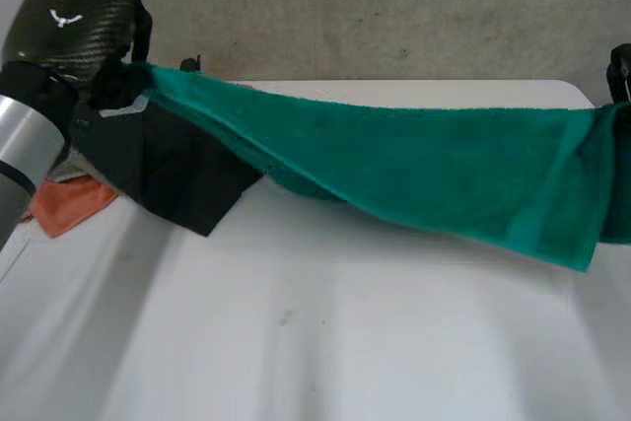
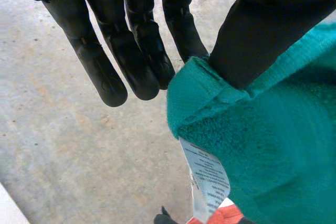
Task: Fold the laundry.
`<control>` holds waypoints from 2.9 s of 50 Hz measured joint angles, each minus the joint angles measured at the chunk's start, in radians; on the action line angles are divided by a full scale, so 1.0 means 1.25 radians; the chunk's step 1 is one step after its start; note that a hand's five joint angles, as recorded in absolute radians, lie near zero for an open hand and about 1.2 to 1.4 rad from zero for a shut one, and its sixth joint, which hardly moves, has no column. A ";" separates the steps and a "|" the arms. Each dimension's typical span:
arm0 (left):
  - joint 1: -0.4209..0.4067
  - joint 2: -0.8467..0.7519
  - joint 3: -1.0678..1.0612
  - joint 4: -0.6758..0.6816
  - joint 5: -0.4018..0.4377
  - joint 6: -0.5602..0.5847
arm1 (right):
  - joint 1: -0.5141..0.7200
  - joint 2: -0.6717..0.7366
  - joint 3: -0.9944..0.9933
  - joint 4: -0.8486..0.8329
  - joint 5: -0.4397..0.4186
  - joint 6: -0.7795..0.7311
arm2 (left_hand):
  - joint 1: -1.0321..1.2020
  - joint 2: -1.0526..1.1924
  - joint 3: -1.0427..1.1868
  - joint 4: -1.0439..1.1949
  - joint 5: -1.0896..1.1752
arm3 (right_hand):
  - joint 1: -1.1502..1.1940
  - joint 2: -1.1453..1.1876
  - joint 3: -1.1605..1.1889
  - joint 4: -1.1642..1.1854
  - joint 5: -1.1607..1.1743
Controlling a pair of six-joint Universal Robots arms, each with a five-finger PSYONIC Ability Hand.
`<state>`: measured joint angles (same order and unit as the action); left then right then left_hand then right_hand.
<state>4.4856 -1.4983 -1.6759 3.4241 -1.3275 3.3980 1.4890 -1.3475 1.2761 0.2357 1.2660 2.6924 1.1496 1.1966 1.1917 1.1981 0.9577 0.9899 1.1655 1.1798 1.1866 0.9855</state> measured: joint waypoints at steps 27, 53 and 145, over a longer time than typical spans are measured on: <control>-0.106 -0.275 0.056 -0.019 -0.044 0.003 | 0.044 0.313 -0.097 -0.277 0.037 -0.060 | 0.000 0.000 0.000 0.003 0.000 | -0.630 -0.755 -0.770 -0.762 -0.733; -0.111 -0.269 0.056 -0.020 -0.068 0.003 | 0.053 0.118 0.284 -0.071 -0.024 -0.046 | 0.000 0.000 0.000 0.003 0.000 | -0.476 -0.571 -0.576 -0.578 -0.570; -0.114 -0.419 0.320 0.340 -0.172 -0.003 | 0.112 0.134 -0.051 -0.491 0.026 -0.050 | 0.000 0.002 0.002 0.004 0.000 | -0.003 0.006 0.000 0.001 0.003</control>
<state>4.3429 -2.0221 -1.2765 3.8492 -1.5423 3.3948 1.6288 -1.1798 1.2124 -0.3785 1.2981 2.6305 1.1496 1.1993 1.1948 1.2026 0.9577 0.9857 1.1734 1.1794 1.1874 0.9888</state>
